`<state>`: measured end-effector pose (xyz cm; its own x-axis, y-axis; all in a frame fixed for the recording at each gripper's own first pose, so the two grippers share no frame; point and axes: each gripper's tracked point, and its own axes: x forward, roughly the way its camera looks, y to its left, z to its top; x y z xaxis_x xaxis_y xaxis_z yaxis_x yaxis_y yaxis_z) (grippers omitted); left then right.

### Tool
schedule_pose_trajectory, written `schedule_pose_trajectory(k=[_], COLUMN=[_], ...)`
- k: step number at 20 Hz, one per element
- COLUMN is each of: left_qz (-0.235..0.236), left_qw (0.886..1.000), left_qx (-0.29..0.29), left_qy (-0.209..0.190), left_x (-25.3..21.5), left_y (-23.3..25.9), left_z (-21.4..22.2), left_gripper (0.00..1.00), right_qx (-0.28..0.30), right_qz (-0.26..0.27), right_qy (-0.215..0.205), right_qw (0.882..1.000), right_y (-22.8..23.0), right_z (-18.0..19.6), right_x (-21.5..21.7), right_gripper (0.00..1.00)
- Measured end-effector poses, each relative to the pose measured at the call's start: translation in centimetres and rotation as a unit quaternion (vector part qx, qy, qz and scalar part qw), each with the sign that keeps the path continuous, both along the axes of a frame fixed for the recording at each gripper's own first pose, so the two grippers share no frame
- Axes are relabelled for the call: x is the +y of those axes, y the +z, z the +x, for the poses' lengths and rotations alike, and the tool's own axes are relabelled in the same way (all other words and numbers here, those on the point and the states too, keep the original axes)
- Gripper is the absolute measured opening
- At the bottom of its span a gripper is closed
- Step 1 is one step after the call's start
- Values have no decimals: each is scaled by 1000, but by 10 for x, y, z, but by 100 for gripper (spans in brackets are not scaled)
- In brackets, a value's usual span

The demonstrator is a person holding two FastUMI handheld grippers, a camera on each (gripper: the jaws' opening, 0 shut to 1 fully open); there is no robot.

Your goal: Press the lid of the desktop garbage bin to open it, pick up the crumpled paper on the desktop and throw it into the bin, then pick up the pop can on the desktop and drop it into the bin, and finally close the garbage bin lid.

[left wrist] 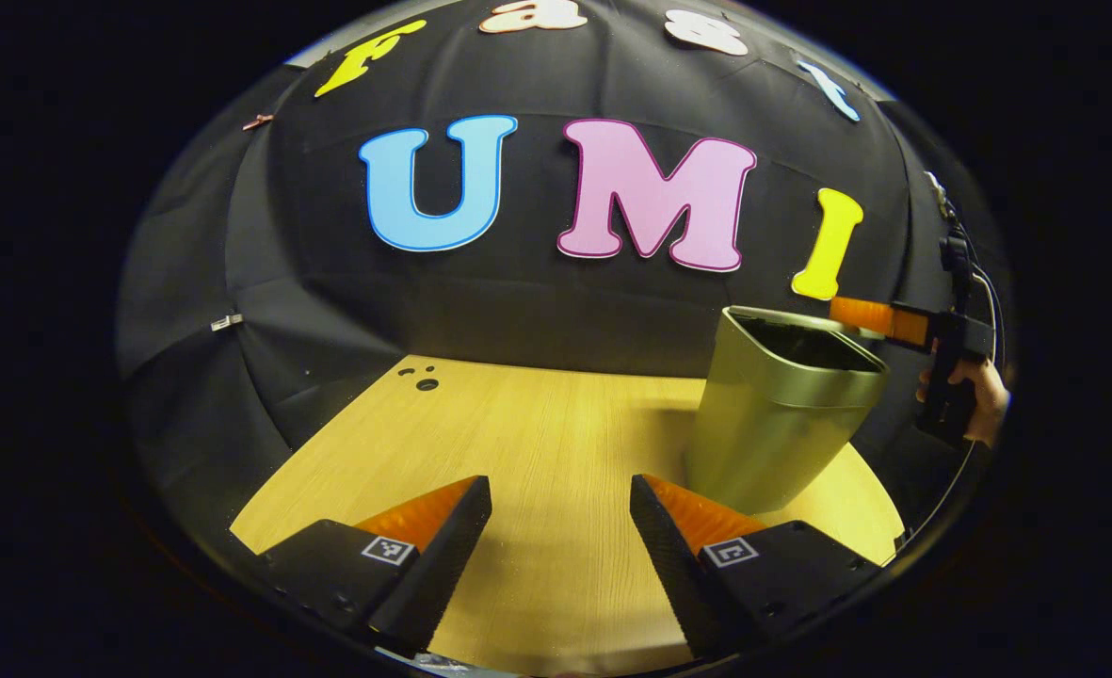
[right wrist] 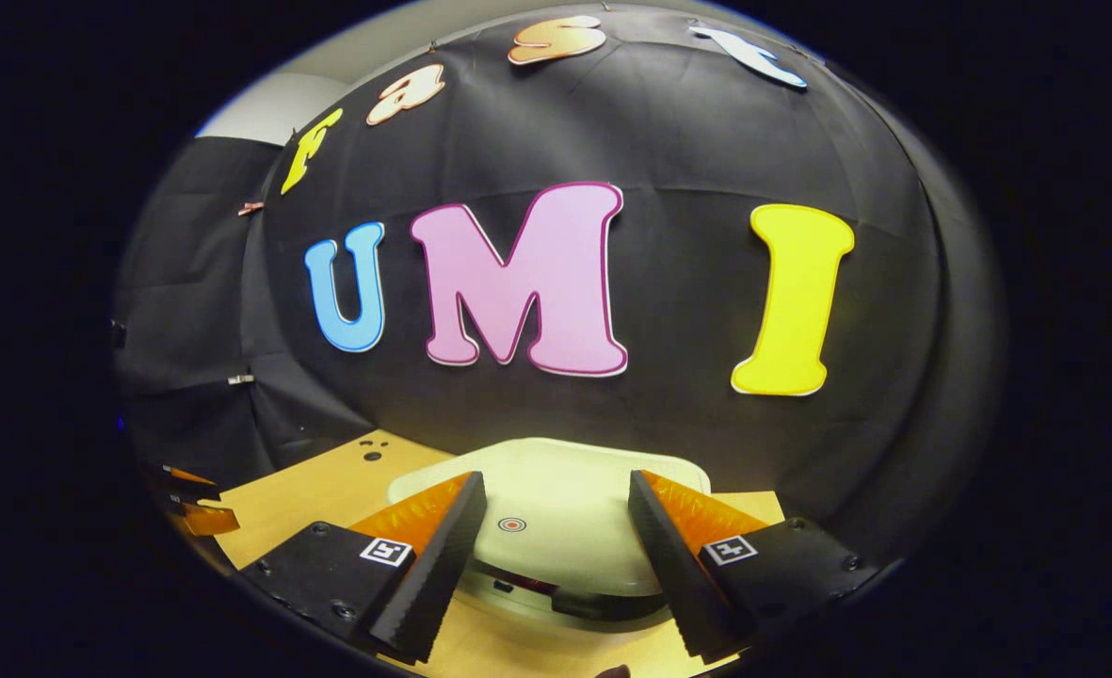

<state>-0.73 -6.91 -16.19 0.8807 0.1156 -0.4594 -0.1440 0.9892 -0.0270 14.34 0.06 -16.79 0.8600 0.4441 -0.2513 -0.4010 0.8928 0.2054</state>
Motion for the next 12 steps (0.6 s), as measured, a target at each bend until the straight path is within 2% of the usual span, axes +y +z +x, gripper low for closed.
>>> schedule_pose_trajectory(k=[7,12], left_qz=[0,5], left_qw=[1000,1000], left_qx=[5,6], left_qy=[-7,-4], left_x=[-6,-8], left_y=[-3,-4], left_z=[3,4], left_gripper=[96,96], right_qx=[15,8], right_qz=[-11,10], right_qy=[6,-6], right_qw=[1000,1000], right_y=[-23,-27], right_z=[-9,-10], right_x=[5,4], right_gripper=[96,96])
